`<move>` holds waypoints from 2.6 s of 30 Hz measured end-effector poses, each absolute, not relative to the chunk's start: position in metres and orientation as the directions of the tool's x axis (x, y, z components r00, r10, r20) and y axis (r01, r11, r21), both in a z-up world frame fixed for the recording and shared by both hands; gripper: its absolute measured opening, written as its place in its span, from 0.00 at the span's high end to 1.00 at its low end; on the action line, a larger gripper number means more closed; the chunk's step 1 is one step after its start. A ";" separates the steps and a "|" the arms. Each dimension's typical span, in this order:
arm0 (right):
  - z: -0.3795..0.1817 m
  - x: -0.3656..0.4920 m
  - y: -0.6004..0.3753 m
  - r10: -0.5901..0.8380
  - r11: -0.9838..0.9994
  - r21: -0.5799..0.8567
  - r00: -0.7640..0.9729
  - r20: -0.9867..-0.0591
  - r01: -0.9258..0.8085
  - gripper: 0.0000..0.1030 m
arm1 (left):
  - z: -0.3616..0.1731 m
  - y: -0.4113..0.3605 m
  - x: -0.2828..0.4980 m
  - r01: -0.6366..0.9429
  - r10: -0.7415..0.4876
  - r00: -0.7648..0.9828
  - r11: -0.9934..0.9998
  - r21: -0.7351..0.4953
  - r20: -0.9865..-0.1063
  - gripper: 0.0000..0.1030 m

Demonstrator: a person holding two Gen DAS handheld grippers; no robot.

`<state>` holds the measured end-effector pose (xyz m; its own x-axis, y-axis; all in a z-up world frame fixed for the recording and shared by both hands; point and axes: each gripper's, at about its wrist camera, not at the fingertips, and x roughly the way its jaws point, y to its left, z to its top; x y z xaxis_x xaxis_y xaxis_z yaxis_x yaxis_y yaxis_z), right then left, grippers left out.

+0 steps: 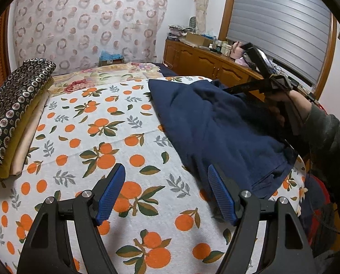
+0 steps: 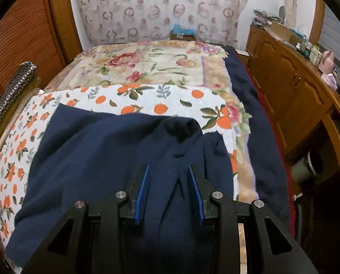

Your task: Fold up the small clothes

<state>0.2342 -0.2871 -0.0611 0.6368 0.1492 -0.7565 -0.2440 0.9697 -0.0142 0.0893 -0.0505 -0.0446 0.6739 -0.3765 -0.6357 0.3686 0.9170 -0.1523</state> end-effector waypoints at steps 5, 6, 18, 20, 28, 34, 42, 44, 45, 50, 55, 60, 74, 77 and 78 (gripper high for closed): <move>-0.054 0.238 -0.291 0.167 0.963 -0.017 0.642 -0.748 -0.270 0.95 | -0.048 -0.054 0.089 0.373 -0.378 0.666 0.915 -0.151 -0.644 0.26; -0.051 0.235 -0.294 0.181 0.960 -0.013 0.655 -0.733 -0.279 0.96 | -0.049 -0.054 0.089 0.374 -0.379 0.665 0.915 -0.152 -0.643 0.26; -0.034 0.224 -0.323 0.054 0.987 -0.070 0.717 -0.695 -0.142 0.96 | -0.049 -0.059 0.087 0.386 -0.390 0.658 0.909 -0.156 -0.644 0.26; -0.030 0.223 -0.319 0.065 0.985 -0.071 0.721 -0.690 -0.157 0.89 | -0.050 -0.060 0.087 0.390 -0.391 0.654 0.908 -0.155 -0.647 0.26; -0.036 0.146 -0.311 0.126 0.968 -0.083 0.749 -0.650 -0.235 0.67 | -0.050 -0.064 0.081 0.404 -0.402 0.648 0.901 -0.157 -0.647 0.26; -0.059 0.072 -0.323 0.165 0.963 -0.053 0.733 -0.660 -0.265 0.66 | -0.050 -0.068 0.079 0.411 -0.406 0.643 0.899 -0.155 -0.650 0.26; -0.069 0.031 -0.334 0.191 0.964 -0.014 0.724 -0.663 -0.267 0.66 | -0.052 -0.079 0.076 0.425 -0.405 0.633 0.894 -0.142 -0.660 0.26; -0.071 0.031 -0.329 0.201 0.959 -0.014 0.715 -0.669 -0.282 0.66 | -0.052 -0.081 0.076 0.428 -0.407 0.630 0.893 -0.142 -0.662 0.26; -0.074 0.030 -0.326 0.200 0.957 -0.020 0.711 -0.674 -0.288 0.66 | -0.053 -0.081 0.076 0.429 -0.407 0.629 0.892 -0.141 -0.663 0.26; -0.068 0.033 -0.328 0.224 0.948 -0.024 0.718 -0.659 -0.317 0.95 | -0.053 -0.083 0.074 0.432 -0.408 0.625 0.891 -0.141 -0.665 0.26; -0.043 0.012 -0.352 0.229 0.957 -0.006 0.764 -0.603 -0.291 0.96 | -0.051 -0.084 0.072 0.439 -0.419 0.626 0.886 -0.146 -0.657 0.26; -0.035 0.000 -0.375 0.187 0.970 -0.016 0.782 -0.595 -0.244 0.96 | -0.053 -0.090 0.072 0.453 -0.434 0.611 0.877 -0.157 -0.662 0.26; -0.056 0.022 -0.358 0.116 0.986 -0.019 0.751 -0.650 -0.168 0.50 | -0.061 -0.104 0.070 0.472 -0.433 0.589 0.869 -0.145 -0.682 0.26; -0.065 0.020 -0.357 0.114 0.986 -0.015 0.741 -0.662 -0.165 0.44 | -0.062 -0.107 0.071 0.480 -0.434 0.582 0.866 -0.141 -0.687 0.26; -0.068 0.020 -0.358 0.110 0.986 -0.019 0.736 -0.667 -0.164 0.43 | -0.063 -0.107 0.070 0.485 -0.439 0.579 0.863 -0.142 -0.688 0.29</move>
